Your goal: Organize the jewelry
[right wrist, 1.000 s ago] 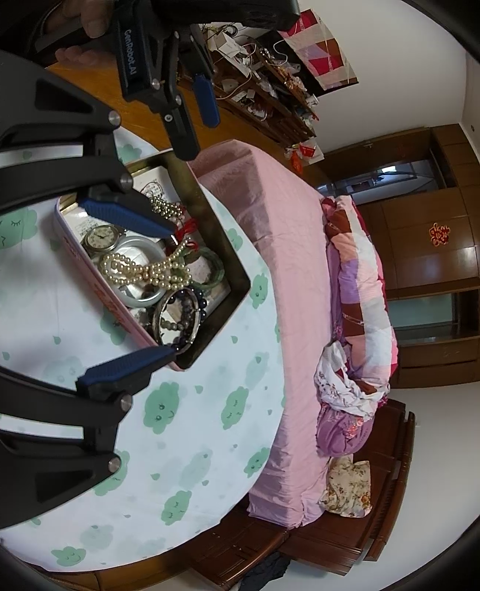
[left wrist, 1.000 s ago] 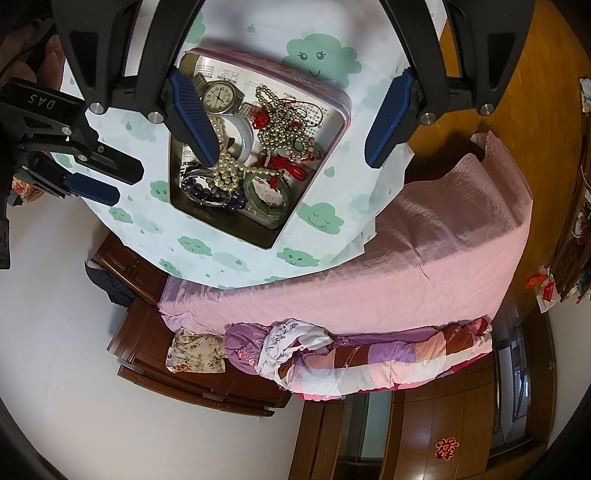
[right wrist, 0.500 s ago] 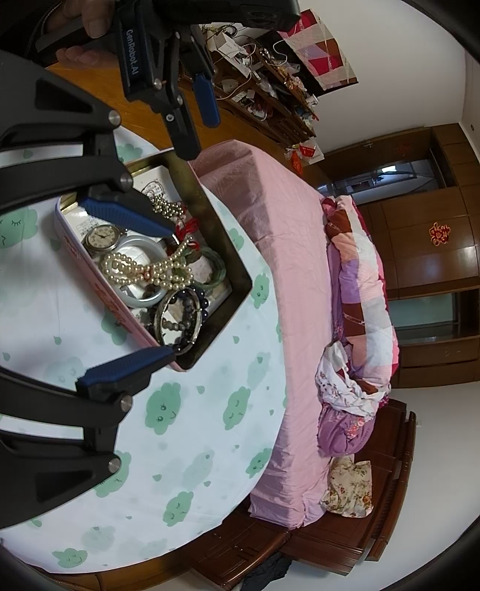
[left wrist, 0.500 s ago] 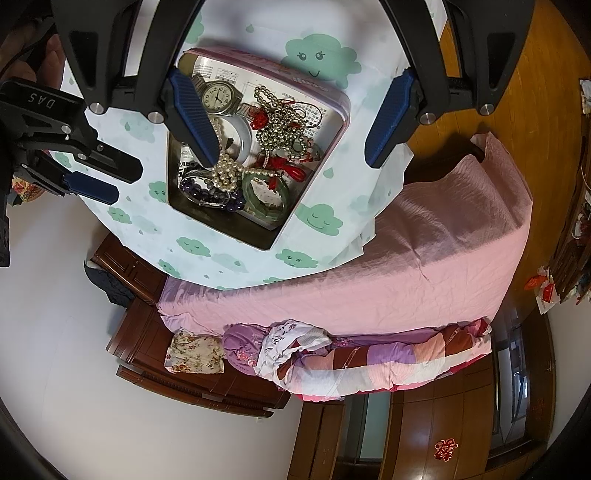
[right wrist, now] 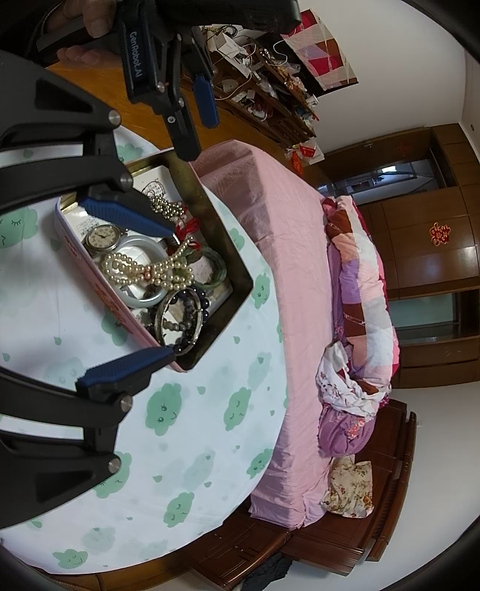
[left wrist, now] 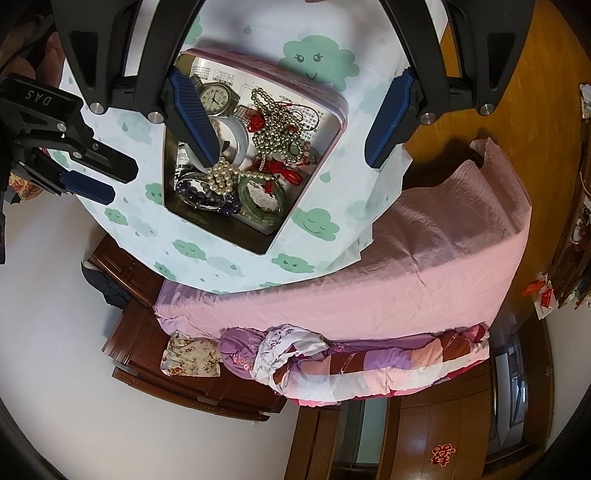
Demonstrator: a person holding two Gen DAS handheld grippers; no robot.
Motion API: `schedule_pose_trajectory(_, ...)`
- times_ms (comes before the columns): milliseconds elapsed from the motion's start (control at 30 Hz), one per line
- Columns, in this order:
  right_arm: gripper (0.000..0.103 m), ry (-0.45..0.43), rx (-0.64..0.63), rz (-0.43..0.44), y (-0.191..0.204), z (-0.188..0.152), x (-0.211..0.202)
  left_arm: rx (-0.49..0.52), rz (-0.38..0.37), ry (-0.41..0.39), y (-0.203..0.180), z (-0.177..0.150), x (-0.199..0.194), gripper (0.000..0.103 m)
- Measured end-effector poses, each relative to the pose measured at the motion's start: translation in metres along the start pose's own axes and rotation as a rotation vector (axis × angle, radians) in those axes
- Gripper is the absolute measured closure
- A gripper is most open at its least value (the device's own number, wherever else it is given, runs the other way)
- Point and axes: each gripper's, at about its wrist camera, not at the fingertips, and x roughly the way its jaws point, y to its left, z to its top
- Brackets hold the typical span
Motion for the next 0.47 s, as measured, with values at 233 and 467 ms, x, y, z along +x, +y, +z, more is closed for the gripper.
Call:
schedule_pose_trajectory(233, 0.038, 0.002, 0.000, -0.002, -0.0003, -0.0014, 0.0007, -0.023, 0.059, -0.004, 0.0049, 0.0016, 0.0022, 0.022)
schedule_pose_trajectory(467, 0.038, 0.005, 0.003, -0.004, -0.0017, -0.0080, 0.0034, 0.004, 0.091, -0.024, 0.0032, 0.0013, 0.0014, 0.022)
